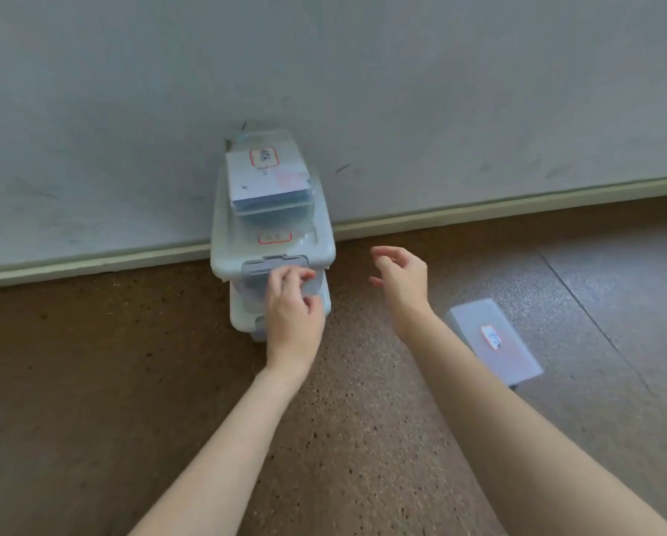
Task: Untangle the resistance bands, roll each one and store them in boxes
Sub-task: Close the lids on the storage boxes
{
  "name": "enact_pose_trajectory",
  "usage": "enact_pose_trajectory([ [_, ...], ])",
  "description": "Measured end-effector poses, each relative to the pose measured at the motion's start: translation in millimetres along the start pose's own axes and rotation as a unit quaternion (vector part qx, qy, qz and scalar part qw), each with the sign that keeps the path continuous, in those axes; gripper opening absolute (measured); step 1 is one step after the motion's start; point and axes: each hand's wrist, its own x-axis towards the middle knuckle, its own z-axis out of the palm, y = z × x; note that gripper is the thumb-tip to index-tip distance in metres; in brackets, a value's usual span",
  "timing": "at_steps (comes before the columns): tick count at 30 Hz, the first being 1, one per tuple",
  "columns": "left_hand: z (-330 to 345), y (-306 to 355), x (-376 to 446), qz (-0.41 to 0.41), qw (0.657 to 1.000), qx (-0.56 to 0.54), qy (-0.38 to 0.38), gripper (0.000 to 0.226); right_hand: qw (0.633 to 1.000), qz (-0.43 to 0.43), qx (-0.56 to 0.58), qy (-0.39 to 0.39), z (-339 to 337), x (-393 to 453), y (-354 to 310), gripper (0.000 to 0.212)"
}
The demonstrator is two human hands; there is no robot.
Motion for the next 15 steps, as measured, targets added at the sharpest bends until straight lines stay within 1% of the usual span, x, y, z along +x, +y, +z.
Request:
enact_pose_trajectory([
  [2,34,-4,-26,-0.035,0.994,0.005,-0.104,0.024,0.997,0.037,-0.064,0.024,-37,2,37,0.020],
  [3,50,-5,-35,-0.054,0.988,0.012,-0.146,0.025,0.991,0.048,-0.118,0.028,-57,5,55,0.019],
  [4,65,-7,-42,-0.069,0.981,0.020,-0.181,0.026,0.981,0.052,-0.184,0.029,-77,9,72,0.021],
  [5,79,-8,-47,-0.080,0.974,0.026,-0.210,0.026,0.966,0.052,-0.252,0.025,-96,13,89,0.029],
  [7,103,-10,-55,-0.090,0.962,0.037,-0.254,0.026,0.919,0.064,-0.389,0.010,-129,19,118,0.052],
  [9,125,-10,-61,-0.098,0.950,0.050,-0.291,0.025,0.847,0.084,-0.525,0.004,-155,26,141,0.076],
  [10,135,-11,-64,-0.098,0.945,0.058,-0.306,0.026,0.818,0.101,-0.567,-0.002,-166,31,150,0.086],
  [11,143,-12,-66,-0.095,0.941,0.064,-0.318,0.027,0.802,0.127,-0.583,-0.007,-174,35,156,0.094],
  [13,157,-14,-71,-0.087,0.936,0.068,-0.333,0.028,0.795,0.177,-0.581,-0.011,-185,41,163,0.104],
  [15,166,-18,-74,-0.092,0.934,0.064,-0.340,0.029,0.789,0.164,-0.592,0.002,-181,38,167,0.107],
])
